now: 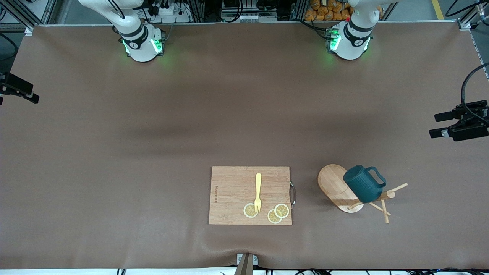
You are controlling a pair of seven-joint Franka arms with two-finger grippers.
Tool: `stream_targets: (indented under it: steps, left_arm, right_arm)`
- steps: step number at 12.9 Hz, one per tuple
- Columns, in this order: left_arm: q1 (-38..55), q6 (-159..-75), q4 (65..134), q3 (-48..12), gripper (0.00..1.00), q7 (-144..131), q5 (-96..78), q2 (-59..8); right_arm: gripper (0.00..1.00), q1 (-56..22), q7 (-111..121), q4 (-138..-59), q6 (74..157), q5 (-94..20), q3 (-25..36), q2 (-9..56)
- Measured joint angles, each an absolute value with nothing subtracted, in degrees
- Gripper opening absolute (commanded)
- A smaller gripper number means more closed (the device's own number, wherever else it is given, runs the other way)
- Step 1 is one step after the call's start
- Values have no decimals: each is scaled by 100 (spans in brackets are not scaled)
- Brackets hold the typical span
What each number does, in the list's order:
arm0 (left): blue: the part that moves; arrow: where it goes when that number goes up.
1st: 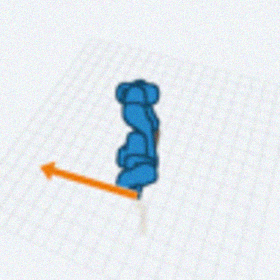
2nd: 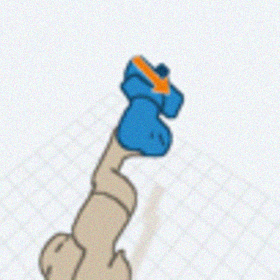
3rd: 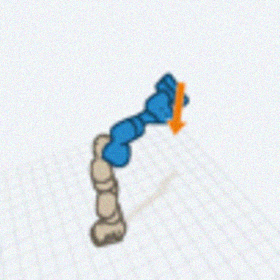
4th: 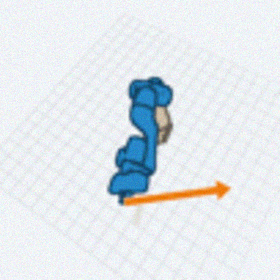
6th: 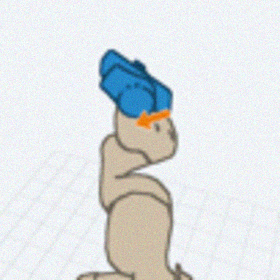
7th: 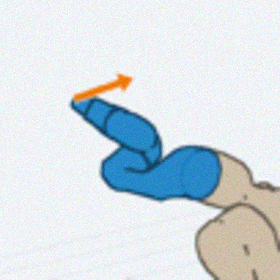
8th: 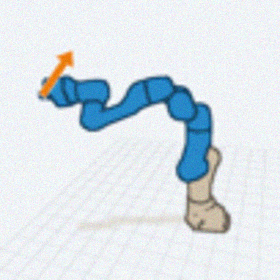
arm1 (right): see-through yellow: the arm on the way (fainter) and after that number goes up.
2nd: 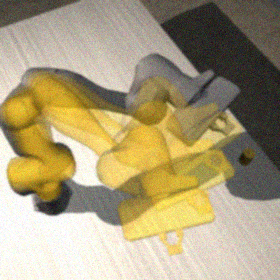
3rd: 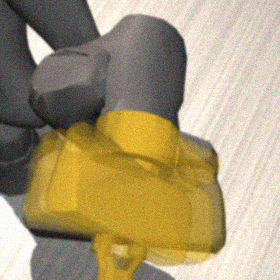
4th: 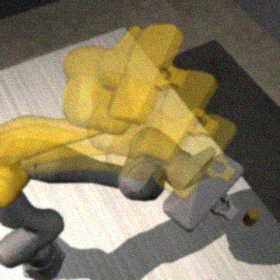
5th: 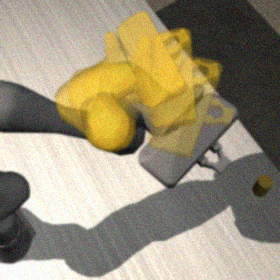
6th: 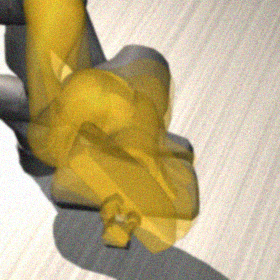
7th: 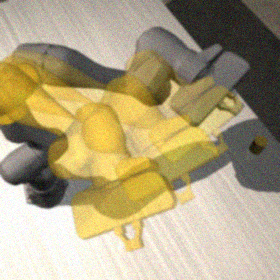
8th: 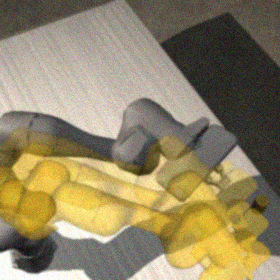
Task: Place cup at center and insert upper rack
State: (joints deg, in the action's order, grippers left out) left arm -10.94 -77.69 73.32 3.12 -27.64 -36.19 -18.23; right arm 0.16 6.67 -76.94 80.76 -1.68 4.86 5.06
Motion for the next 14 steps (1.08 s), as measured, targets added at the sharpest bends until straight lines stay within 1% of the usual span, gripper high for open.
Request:
stream_targets:
  steps: [8, 12, 14]
  left_arm:
    - [-120, -7754, 7686, 351, 100, -2023, -1324, -1027]
    - [227, -7835, 8187, 367, 100, -1881, -724, -501]
    - [299, -7887, 8391, 283, 100, -1770, -433, -248]
  right_arm:
    - [100, -6, 655, -7661, 8076, -168, 441, 505]
    - [100, -42, 654, -7653, 8075, -168, 420, 505]
    - [100, -42, 654, -7653, 8074, -168, 421, 505]
